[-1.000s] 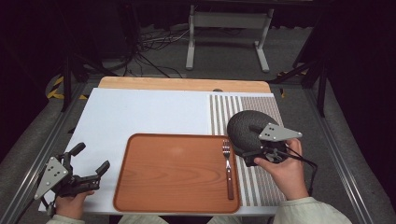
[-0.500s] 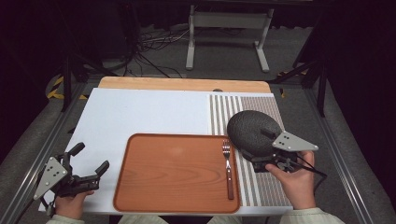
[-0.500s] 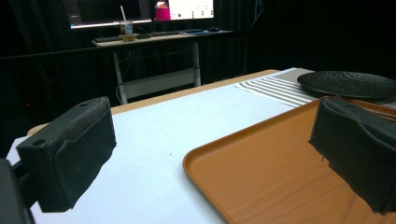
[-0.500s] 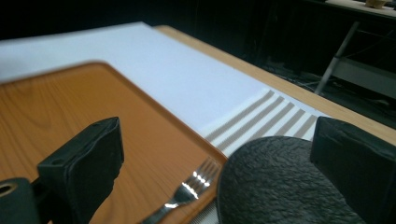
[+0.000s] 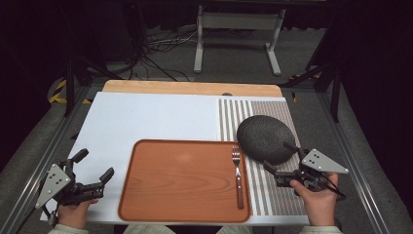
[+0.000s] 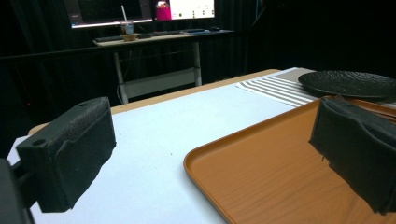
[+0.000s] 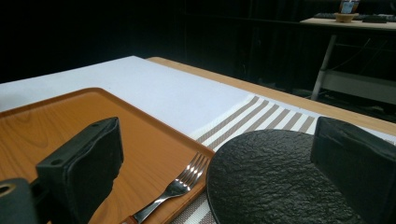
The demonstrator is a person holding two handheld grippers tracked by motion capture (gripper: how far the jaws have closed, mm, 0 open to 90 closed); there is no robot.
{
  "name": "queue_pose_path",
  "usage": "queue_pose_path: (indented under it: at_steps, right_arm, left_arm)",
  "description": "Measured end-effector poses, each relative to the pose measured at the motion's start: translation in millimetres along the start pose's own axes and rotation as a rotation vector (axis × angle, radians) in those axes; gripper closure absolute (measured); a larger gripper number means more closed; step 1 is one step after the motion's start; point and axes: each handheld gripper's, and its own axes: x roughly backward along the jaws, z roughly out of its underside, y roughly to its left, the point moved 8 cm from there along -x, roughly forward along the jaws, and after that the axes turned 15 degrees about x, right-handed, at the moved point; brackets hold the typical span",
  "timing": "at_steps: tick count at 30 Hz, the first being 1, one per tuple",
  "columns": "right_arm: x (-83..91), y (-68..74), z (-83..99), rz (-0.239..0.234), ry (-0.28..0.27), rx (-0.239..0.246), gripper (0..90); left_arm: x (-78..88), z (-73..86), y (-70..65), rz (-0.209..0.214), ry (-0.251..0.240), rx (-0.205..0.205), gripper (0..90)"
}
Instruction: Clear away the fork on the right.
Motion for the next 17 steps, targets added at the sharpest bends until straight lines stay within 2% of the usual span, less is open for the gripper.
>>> queue_pose_path:
  at_steps: [6,12,17]
  right_arm:
    - [3.0,-2.8,17.0,0.014,-0.019,-0.036,3.8]
    - [3.8,-6.2,37.0,0.021,0.012,-0.085,3.8]
    - [2.1,-6.2,40.9,0.017,0.025,-0.097,3.8]
  left_arm:
    - [0.3,-0.4,-0.1,0.0,-0.004,0.003,0.7]
    - [0.8,-0.7,0.2,0.001,-0.006,0.004,0.7]
    - [0.4,-0.6,0.1,0.004,-0.007,0.006,0.5]
